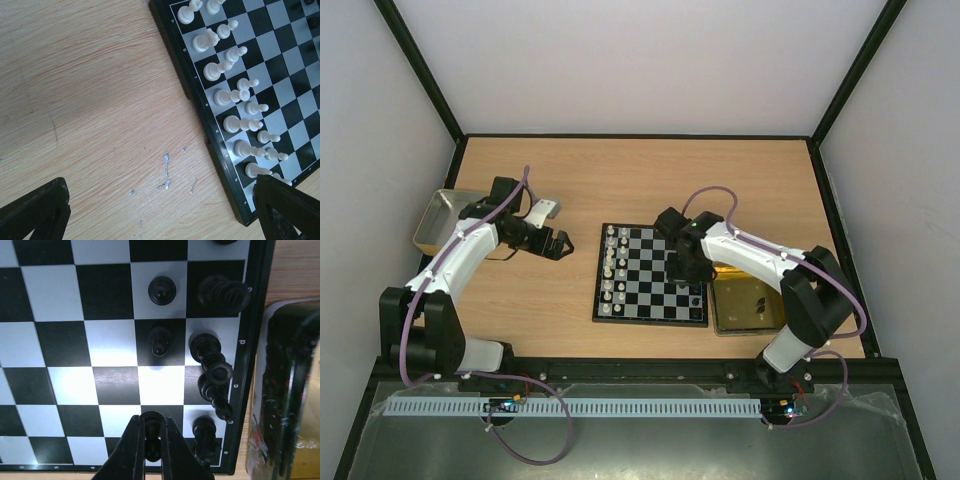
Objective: Set up the chess pieces on the board
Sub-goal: Place the chess piece on the chessboard, then pick up the chess piece from the storage box.
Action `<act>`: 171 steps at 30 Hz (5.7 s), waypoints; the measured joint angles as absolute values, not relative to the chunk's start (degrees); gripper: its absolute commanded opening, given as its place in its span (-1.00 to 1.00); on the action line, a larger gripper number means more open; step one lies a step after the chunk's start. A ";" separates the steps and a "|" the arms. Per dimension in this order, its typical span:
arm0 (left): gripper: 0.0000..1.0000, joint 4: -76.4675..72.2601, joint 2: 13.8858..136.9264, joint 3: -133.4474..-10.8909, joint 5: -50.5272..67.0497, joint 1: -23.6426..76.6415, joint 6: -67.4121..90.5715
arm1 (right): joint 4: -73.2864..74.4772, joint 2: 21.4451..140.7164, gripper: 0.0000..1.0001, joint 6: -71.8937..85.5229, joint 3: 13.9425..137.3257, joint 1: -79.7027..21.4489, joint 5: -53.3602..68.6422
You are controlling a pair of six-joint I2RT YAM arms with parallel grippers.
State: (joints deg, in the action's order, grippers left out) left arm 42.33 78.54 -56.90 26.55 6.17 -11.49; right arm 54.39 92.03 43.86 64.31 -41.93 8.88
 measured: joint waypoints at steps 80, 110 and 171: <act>0.99 42.11 78.59 -56.80 26.55 6.48 -11.46 | 53.84 73.93 -0.66 46.57 47.37 -15.00 7.09; 0.99 41.85 79.92 -56.77 26.57 6.59 -11.46 | 50.83 70.06 -0.57 46.74 41.41 -5.17 4.19; 0.99 41.54 79.92 -56.53 26.52 6.85 -11.44 | 51.66 70.06 -0.94 47.55 47.31 -14.48 4.91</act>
State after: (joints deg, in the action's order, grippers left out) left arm 41.54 79.92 -56.53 26.52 6.85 -11.44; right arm 51.66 70.06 47.55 47.31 -14.48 4.91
